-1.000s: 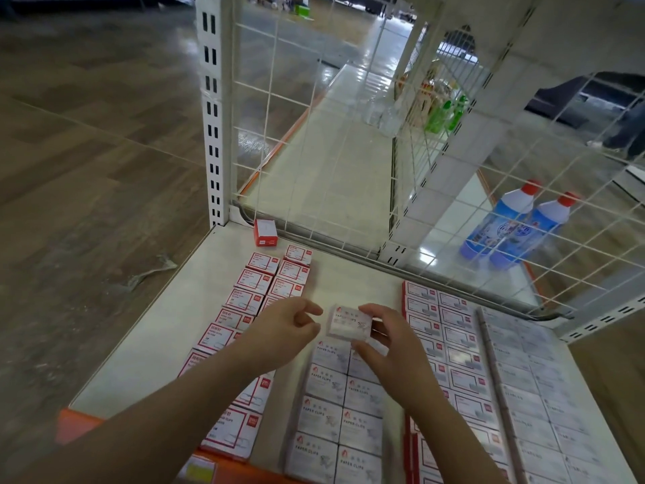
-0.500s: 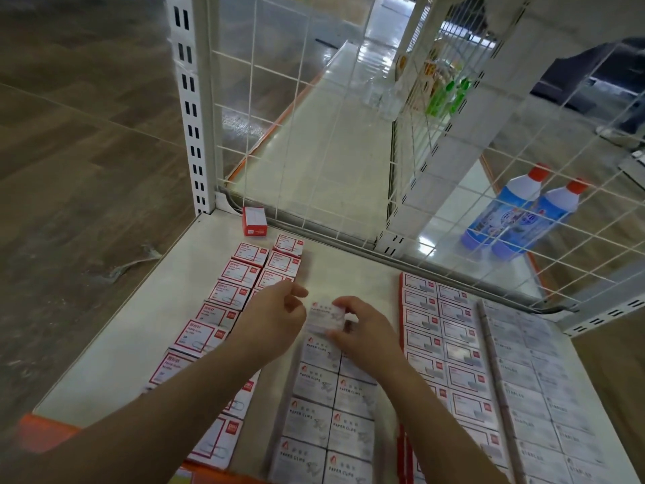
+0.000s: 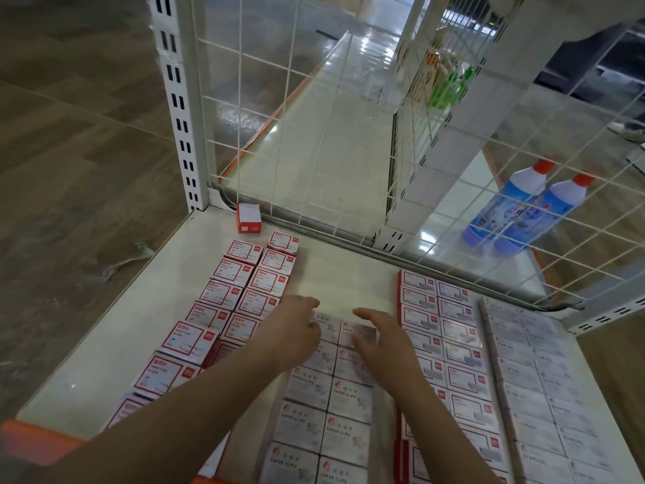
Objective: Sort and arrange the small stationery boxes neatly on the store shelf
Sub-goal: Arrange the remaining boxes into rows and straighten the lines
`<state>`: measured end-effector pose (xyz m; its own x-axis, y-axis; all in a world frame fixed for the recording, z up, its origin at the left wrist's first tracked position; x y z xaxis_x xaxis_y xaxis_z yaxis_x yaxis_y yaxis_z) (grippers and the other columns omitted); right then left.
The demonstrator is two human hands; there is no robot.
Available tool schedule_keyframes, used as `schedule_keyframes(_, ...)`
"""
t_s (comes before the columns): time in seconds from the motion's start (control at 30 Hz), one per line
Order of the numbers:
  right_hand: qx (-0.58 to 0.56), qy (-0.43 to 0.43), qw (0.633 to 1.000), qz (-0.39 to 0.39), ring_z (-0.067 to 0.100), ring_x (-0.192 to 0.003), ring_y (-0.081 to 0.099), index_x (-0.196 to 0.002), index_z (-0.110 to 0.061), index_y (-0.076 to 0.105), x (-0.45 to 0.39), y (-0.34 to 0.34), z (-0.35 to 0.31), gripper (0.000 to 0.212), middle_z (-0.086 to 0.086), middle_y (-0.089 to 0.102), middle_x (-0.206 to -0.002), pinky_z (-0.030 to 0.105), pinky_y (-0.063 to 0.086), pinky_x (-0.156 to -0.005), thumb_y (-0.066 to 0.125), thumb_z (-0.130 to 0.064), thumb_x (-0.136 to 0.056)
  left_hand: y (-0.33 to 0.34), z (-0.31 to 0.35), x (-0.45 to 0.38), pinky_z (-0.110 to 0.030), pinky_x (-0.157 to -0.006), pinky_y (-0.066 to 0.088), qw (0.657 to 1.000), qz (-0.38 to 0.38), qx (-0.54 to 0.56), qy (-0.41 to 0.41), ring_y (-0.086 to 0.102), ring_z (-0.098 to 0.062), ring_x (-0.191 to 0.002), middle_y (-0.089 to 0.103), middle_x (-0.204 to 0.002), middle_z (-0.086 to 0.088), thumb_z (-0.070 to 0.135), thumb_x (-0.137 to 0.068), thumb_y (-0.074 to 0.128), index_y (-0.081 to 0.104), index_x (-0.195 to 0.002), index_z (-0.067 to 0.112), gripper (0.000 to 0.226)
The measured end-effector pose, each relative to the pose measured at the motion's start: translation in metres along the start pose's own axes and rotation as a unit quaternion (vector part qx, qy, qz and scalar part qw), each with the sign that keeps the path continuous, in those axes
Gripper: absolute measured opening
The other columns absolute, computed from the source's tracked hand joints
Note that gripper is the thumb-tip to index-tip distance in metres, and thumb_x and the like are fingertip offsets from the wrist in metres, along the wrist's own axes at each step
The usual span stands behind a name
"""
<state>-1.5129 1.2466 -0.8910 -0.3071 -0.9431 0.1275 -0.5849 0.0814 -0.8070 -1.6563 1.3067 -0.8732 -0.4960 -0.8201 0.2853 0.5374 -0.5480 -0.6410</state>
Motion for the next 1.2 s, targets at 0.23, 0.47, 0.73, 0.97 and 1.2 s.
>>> schedule_keyframes(0.23,0.002,0.025,0.999,-0.043,0.009,-0.122,0.041,-0.136,-0.019,0.041,0.009,-0.004,0.013,0.056,-0.003,0.044,-0.134,0.013,0.026,-0.092,0.064,-0.027,-0.085,0.015,0.005,-0.007,-0.031,-0.106,0.035,0.994,-0.042,-0.098,0.018,0.036,-0.020,-0.132,0.032,-0.147,-0.001,0.019,-0.095,0.046,0.033,-0.143,0.017,0.049)
schedule_keyframes(0.47,-0.015,0.031,0.999,-0.039,0.008,-0.114,0.045,-0.132,-0.019,0.045,0.011,-0.005,0.013,0.053,-0.002,0.047,-0.128,0.013,0.032,-0.088,0.066,-0.026,-0.084,0.015,0.003,-0.008,-0.027,-0.097,0.043,0.992,-0.040,-0.113,0.041,0.045,-0.018,-0.121,0.041,-0.138,0.000,0.018,-0.092,0.051,0.045,-0.134,0.016,0.043)
schedule_keyframes(0.73,0.009,0.017,0.999,-0.027,0.008,-0.120,0.043,-0.132,-0.021,0.044,0.011,-0.007,0.009,0.053,-0.004,0.045,-0.132,0.013,0.028,-0.092,0.065,-0.026,-0.084,0.006,0.001,-0.006,-0.029,-0.104,0.035,0.992,-0.016,-0.114,0.060,0.035,-0.016,-0.131,0.036,-0.144,0.003,0.021,-0.094,0.049,0.034,-0.142,0.019,0.051)
schedule_keyframes(0.97,0.040,-0.038,0.998,-0.010,0.007,-0.121,0.043,-0.131,-0.022,0.046,-0.012,-0.006,-0.023,0.042,-0.005,0.046,-0.133,0.012,0.027,-0.091,0.057,-0.024,-0.090,-0.052,-0.027,0.001,-0.035,-0.104,0.037,0.992,0.112,-0.049,-0.033,0.043,-0.020,-0.128,0.043,-0.142,-0.001,0.022,-0.094,0.050,0.042,-0.138,0.020,0.045)
schedule_keyframes(1.2,0.040,-0.072,0.997,0.014,0.010,-0.109,0.051,-0.123,-0.015,0.054,-0.051,0.017,-0.078,0.033,0.000,0.056,-0.122,0.014,0.032,-0.085,0.054,-0.024,-0.092,-0.105,-0.090,0.014,-0.034,-0.100,0.039,0.978,0.171,-0.046,-0.113,0.047,-0.020,-0.123,0.047,-0.138,-0.004,0.032,-0.095,0.046,0.044,-0.136,0.019,0.043)
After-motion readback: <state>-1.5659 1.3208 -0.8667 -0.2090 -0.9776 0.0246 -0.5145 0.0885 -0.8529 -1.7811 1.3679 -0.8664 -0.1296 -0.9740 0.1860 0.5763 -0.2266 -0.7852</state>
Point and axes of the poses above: each hand's wrist, its own x-axis away from the middle knuckle, its own y-axis out of the palm, z = x × y, the point moved 3 cm from there along -x, towards the middle knuckle
